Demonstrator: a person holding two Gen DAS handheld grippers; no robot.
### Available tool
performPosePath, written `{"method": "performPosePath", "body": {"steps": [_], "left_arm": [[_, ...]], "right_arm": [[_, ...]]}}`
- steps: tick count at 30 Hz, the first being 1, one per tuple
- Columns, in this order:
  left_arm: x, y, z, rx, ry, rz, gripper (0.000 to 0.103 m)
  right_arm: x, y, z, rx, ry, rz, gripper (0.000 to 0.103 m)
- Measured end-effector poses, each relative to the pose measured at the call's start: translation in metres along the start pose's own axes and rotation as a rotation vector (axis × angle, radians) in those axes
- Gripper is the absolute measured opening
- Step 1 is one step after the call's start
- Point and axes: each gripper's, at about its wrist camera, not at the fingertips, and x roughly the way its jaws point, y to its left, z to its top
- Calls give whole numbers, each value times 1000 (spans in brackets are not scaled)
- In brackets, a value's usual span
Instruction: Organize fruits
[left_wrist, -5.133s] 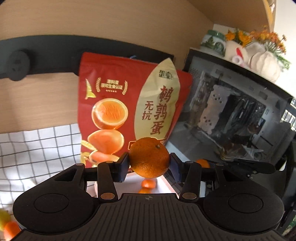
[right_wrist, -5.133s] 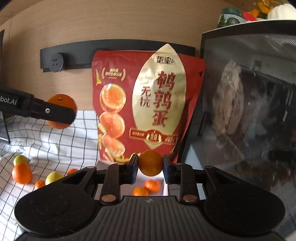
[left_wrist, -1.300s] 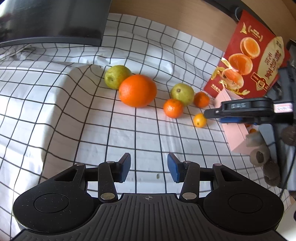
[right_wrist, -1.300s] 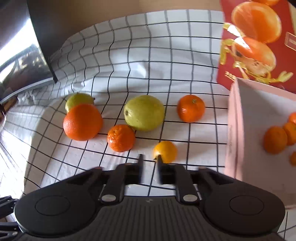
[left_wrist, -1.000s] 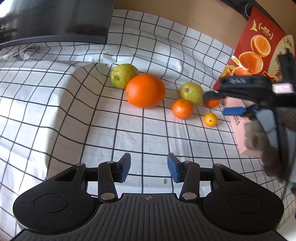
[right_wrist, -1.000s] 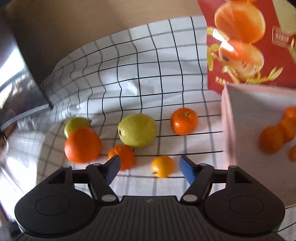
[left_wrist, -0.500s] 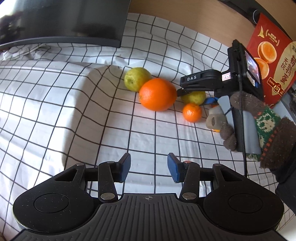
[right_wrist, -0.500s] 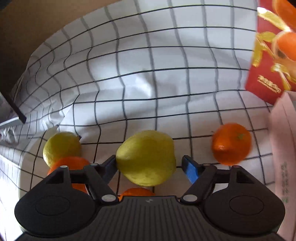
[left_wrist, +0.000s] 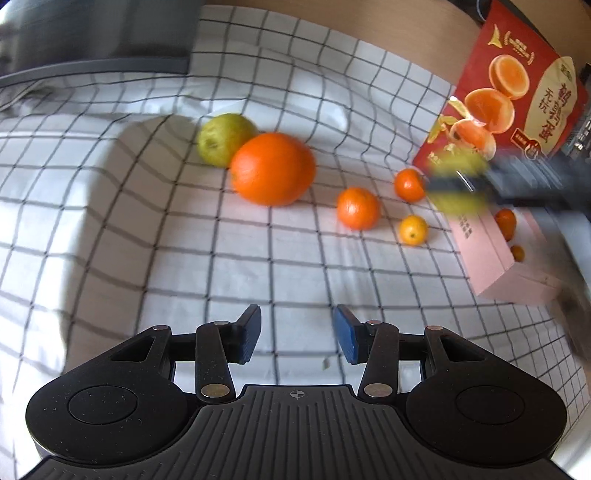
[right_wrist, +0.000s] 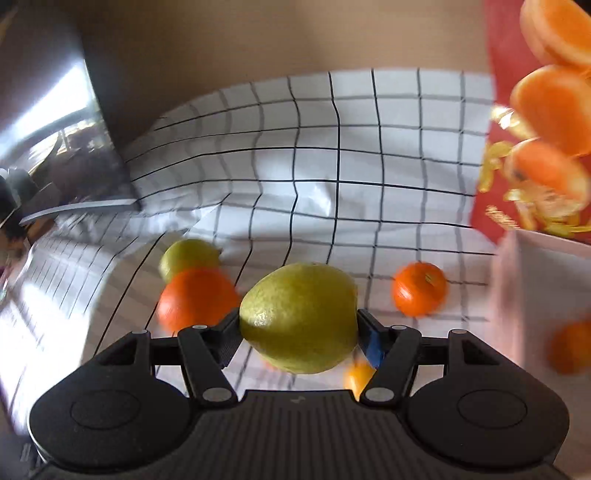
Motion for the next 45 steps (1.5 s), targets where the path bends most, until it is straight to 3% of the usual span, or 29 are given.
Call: {"method": "performPosePath", "body": {"steps": [6,14,21,32,45], "left_arm": [[19,-23,25,53,-42,-35,48],[44,-70,46,185,-57,-106,48],[55,-88,42,216,-31,-93,48],[53,-70,46,179,-40,-47,48],[92,-84,66,255,-33,40,52]], "right_arm": [[-52,-8,-74,57,54,-19,65],[-68,-26,-136,58,62,-200,65],[-67,-46,-154,93,50,-270,65],[-59,-39,-158,29,-1,-306,66],[-51,-45,-173,69,-61,-337,89]]}}
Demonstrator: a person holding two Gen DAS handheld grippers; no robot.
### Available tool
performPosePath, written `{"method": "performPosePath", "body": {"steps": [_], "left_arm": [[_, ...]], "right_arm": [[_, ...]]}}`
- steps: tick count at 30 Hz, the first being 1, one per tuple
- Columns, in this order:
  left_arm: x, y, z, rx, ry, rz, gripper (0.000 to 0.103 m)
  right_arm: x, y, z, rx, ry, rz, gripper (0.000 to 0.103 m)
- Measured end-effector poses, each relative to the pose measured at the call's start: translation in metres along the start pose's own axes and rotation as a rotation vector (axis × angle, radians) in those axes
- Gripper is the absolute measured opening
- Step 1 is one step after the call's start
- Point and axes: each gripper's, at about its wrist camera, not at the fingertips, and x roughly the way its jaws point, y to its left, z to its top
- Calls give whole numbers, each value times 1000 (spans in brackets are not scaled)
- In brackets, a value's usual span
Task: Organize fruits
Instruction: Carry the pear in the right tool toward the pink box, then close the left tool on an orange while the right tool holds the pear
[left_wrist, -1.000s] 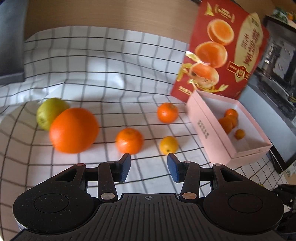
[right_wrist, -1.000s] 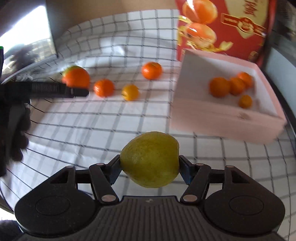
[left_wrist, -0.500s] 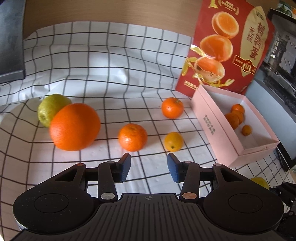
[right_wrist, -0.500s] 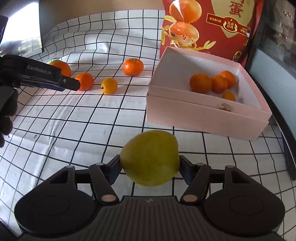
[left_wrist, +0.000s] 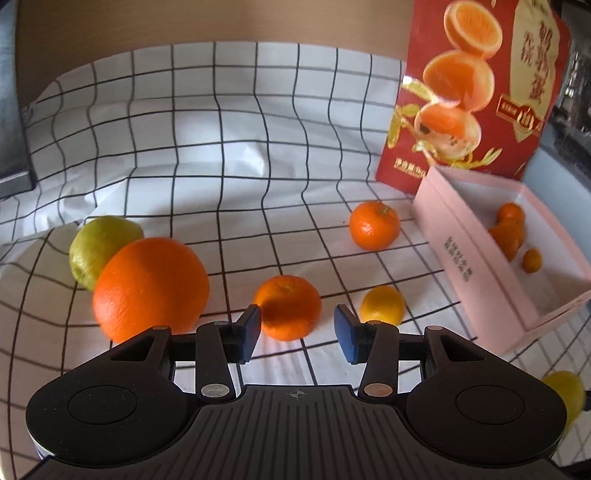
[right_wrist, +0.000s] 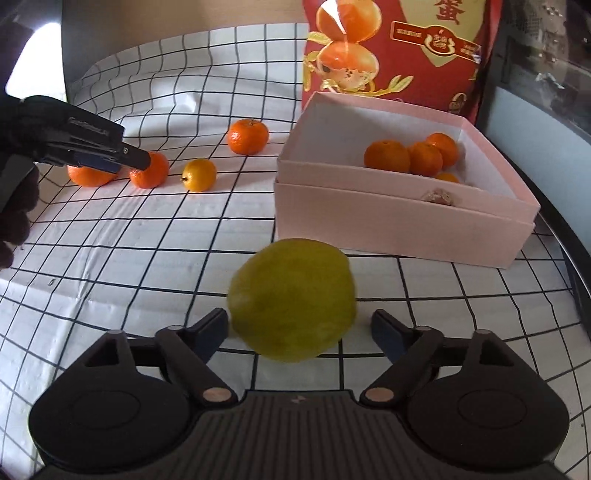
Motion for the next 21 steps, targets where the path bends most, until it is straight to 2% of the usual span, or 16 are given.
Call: {"method": "performPosePath", "body": {"steps": [5,8,14,17,21], "left_arm": [[15,-2,2,50,5,66,51],[26,4,1,21,41,25,54],[29,-1,-3,38,31,40,51],[24,0,-5,11,42,40,51],[9,0,-18,-5,64,-7,50]], "right_arm": [[2,-2,-6,21,-28,-21,98],[3,-3,-8,24,-42,-25,100],[5,-3,-8,30,-43,-33,103],[4,-3,-9,31,-47,-33,103],[4,-3,-9,31,-49,-32,103]]}}
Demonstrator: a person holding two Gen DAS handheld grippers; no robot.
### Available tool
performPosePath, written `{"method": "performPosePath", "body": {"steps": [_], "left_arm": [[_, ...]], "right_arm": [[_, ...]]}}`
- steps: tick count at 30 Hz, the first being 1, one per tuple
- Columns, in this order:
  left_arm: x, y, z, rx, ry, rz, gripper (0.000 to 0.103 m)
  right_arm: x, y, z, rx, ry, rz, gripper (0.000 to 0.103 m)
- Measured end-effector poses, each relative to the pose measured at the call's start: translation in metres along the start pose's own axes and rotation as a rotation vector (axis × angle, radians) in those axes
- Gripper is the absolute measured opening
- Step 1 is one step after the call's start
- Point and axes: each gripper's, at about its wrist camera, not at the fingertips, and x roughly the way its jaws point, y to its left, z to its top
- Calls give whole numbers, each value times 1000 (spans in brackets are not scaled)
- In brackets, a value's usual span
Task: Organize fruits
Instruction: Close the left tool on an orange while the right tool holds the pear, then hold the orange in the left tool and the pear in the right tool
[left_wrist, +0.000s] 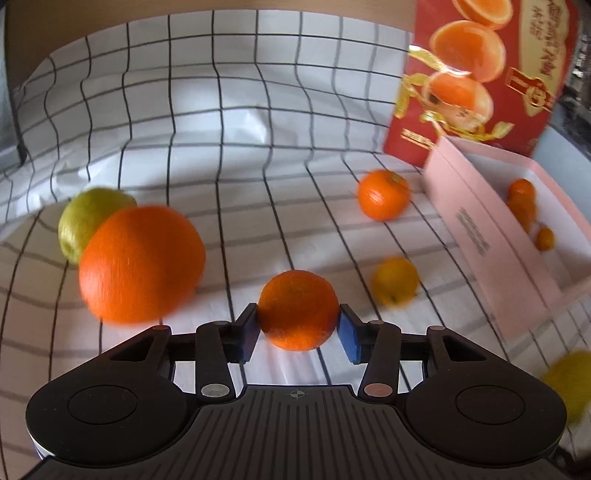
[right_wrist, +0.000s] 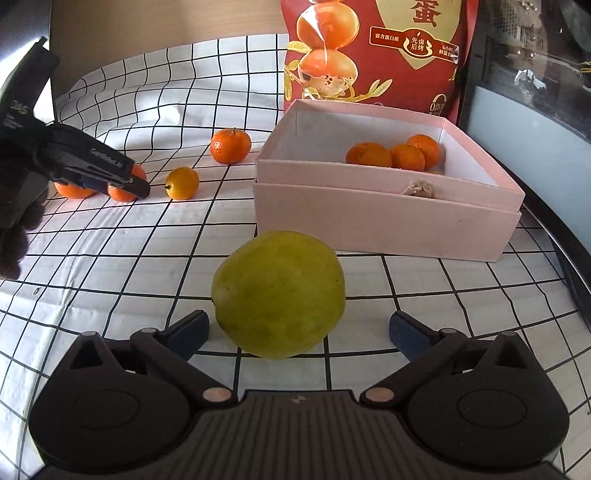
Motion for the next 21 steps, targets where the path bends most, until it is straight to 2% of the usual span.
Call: {"method": "performPosePath", "body": {"steps": [8,14,21], "left_arm": [[-48,-14,-46,-30,45,-84,50],[-64,-22,-73,-71,66,-87,50],[-74,-28,-86,-67,57,-79,50]], "right_arm": [[0,-1,1,-3,6,5,103],[0,-3,3,-17,26,20,103],[2,-5,7,-32,51,33,103]]}}
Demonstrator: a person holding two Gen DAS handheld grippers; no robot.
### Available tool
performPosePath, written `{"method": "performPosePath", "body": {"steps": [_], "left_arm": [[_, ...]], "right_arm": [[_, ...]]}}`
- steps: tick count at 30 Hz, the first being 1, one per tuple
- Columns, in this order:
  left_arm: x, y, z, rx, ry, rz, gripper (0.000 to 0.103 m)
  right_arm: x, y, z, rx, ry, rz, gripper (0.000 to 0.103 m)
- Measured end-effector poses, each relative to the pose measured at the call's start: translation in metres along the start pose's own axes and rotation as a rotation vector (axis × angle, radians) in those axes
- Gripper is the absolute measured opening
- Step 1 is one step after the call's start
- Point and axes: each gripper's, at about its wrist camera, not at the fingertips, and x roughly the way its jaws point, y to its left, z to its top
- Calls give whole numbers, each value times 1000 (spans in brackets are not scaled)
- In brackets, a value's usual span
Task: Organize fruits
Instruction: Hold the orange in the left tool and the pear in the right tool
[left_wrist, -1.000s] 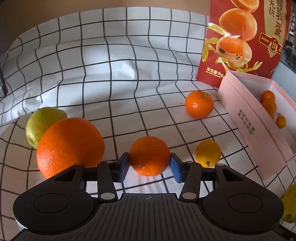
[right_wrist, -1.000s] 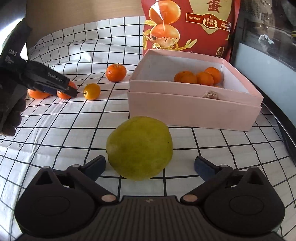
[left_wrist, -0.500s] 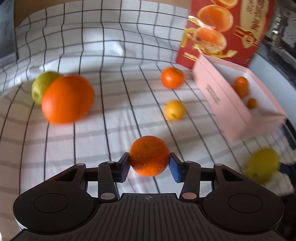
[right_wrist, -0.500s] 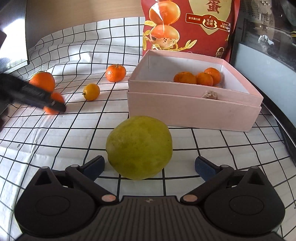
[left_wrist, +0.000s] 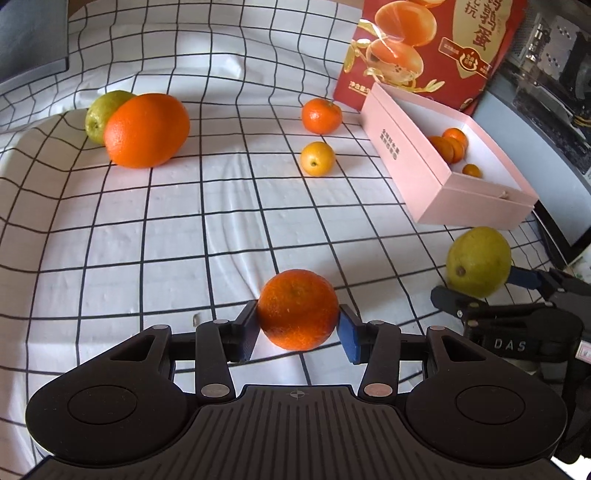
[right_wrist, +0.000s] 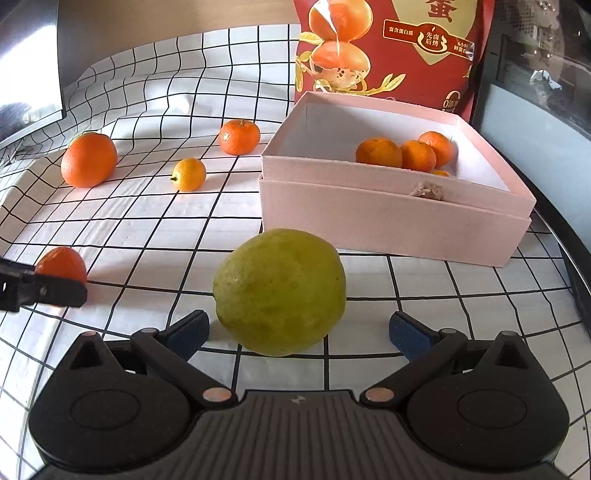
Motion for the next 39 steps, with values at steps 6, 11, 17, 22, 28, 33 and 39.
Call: {"method": "performPosePath", "body": {"steps": [6,11,17,22,28,33,39], "left_arm": [[0,-2,-1,6,-7,10,51],[0,-3,-1,4,-8,16,51],[0,0,-1,-25,-8,1,51],[1,0,1,-38,-1,2,51],[1,-5,0,-18,1,21,52],[1,-3,0,-24,1,15,52],[1,-1,1,-34,4,7,51]], "right_arm": [[-7,-4,-2,21,27,-14,99],[-17,-17,-12,49,41,-43,98],[-29,-29,-24,78,50,-84,98],[-39,-26,-23,76,42,-38,96],[-44,-2,5,62,-39,15,96],[-27,8,36,78,-79,-17,96],[-6,6,33,56,4,-58,94]]}}
